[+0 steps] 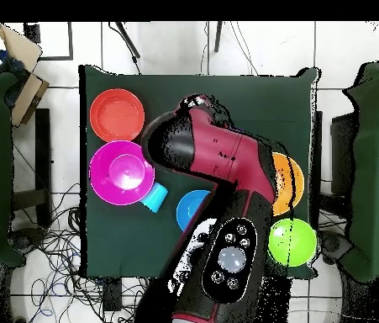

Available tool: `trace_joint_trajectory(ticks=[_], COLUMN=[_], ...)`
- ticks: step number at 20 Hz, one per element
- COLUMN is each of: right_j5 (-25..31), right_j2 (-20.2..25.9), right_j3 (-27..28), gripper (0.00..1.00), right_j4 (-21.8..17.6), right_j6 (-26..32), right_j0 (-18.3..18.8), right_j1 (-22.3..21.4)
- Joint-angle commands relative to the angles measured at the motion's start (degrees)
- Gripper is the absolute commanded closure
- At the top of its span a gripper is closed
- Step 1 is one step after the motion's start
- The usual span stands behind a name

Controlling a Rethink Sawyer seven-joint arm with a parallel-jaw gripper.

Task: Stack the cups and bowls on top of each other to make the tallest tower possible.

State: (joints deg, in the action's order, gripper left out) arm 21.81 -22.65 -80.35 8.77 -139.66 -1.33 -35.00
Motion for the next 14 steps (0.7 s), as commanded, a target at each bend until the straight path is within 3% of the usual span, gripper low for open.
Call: trace_joint_trajectory(ticks=[1,5,10,14], right_j5=[-9.22,-14.61,-6.8,-5.06], right_j2=[1.86,4.5,1.65,1.66], right_j3=[-9.94,-13.5,-13.45,-13.92], gripper=[0.0,0.0,0.0,0.0], right_j4=[0.85,1.39,2.84,3.67], right_j6=[-13.11,-13.35,-11.4,-10.33], right_j0=[-2.03,-1.19,-4.09,-4.25], right_j1=[4.21,3.59,2.24,1.35])
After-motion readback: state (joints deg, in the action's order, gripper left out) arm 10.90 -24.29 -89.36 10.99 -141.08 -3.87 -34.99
